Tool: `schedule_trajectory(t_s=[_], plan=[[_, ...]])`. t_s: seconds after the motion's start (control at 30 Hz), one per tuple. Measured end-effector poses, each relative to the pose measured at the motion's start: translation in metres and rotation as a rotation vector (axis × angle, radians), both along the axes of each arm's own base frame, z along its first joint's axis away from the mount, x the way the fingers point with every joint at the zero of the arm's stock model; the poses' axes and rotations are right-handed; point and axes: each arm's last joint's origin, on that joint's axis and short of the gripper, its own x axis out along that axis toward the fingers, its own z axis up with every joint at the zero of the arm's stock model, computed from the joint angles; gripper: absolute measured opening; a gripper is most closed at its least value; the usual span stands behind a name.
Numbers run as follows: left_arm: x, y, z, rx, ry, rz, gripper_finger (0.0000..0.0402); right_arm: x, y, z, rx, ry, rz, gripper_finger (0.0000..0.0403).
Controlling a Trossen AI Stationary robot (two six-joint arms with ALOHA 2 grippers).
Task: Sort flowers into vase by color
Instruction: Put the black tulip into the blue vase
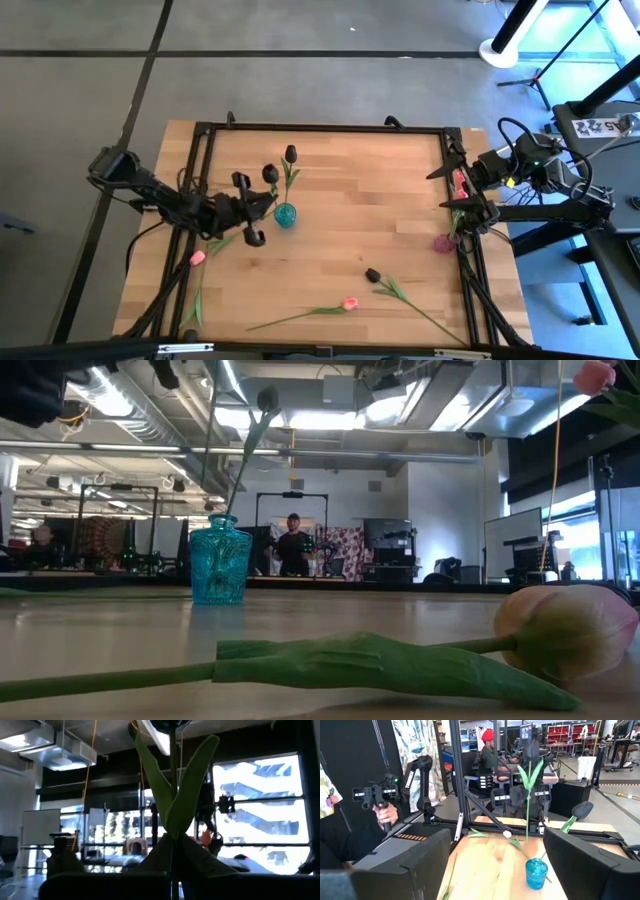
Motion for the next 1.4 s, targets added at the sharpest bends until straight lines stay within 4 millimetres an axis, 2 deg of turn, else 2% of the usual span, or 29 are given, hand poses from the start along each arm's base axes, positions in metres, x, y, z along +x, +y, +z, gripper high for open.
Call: schedule_trajectory(t_s=[0.2,0.6,0.9,1.07,1.4], plan=[[0.011,0.01,-0.01,-0.019,0.031,0.037,0.0009,0.0,0.0,0.0,0.0,0.002,-0.001,0.0319],[0.021,0.042,-0.016,-0.084,0.002,0.068,0.001,0.0,0.0,0.0,0.0,0.004,-0.002,0.0319],[0.028,0.036,-0.033,-0.132,0.078,0.121,0.001,0.0,0.0,-0.002,0.003,0.022,-0.002,0.0319],[0.028,0.034,-0.035,-0.15,0.091,0.152,0.0013,0.0,0.0,-0.003,0.005,0.032,-0.002,0.0319],[0.026,0.035,-0.037,-0.173,0.124,0.248,0.0058,0.0,0.0,-0.003,0.007,0.032,-0.002,0.0319]])
